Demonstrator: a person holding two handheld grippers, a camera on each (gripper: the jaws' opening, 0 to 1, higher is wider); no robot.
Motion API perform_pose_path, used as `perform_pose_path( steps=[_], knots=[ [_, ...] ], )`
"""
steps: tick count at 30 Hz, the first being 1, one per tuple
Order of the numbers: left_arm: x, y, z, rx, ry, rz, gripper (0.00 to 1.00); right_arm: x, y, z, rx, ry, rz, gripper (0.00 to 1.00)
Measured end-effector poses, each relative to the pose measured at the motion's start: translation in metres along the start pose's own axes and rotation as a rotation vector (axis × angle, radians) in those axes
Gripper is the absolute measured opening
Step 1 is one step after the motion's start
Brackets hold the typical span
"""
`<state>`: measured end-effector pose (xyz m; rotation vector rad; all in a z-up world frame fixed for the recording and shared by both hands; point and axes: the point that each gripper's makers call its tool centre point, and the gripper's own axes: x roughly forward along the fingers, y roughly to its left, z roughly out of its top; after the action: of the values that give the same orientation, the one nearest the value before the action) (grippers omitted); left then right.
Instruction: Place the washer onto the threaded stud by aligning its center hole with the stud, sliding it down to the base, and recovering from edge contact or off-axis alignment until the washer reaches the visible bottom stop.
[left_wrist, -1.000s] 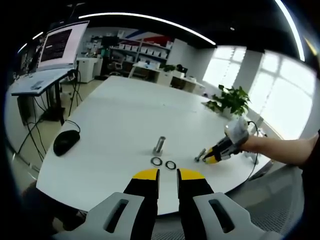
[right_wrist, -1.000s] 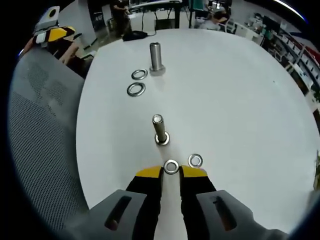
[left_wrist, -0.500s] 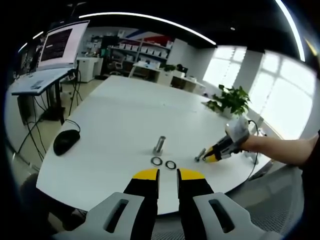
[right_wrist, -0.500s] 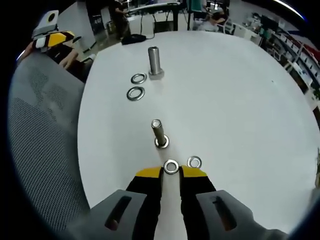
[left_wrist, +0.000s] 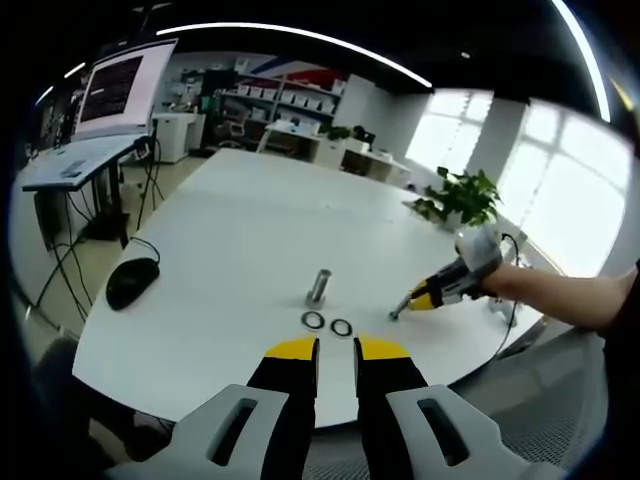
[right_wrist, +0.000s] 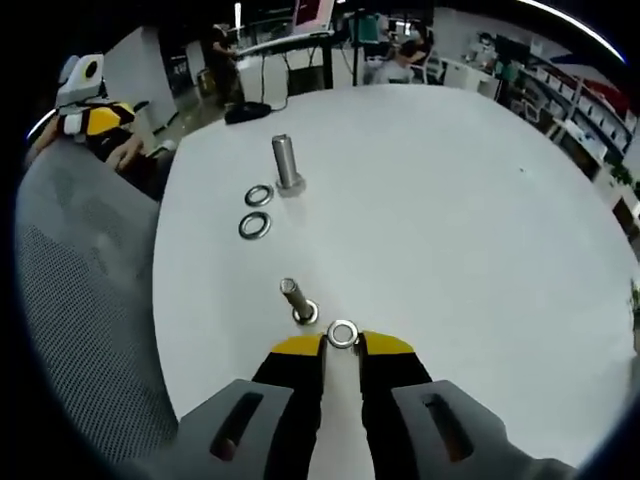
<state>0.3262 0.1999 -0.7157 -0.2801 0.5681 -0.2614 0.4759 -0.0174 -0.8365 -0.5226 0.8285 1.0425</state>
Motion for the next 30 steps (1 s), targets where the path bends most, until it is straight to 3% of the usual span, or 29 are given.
perform_pose_path(
  steps=[6,13,26,30],
  knots=[
    [0.0,-0.001,-0.001,0.005,0.008,-0.003,0.11,-0.008,-0.005,0.013,0.046,-0.071,0.001,0.15],
    [0.0,-0.001,-0.001,0.005,0.009,-0.005,0.11,-0.021,-0.004,0.034,0.036,-0.132,-0.006,0.15],
    [0.0,-0.001,-0.001,0.003,0.007,-0.004,0.11,-0.024,0.015,0.043,-0.103,-0.12,0.043,0.15],
    [0.0,-0.001,0.0,0.001,0.003,-0.004,0.11,-0.028,0.02,0.047,-0.107,-0.138,0.069,0.15]
  ],
)
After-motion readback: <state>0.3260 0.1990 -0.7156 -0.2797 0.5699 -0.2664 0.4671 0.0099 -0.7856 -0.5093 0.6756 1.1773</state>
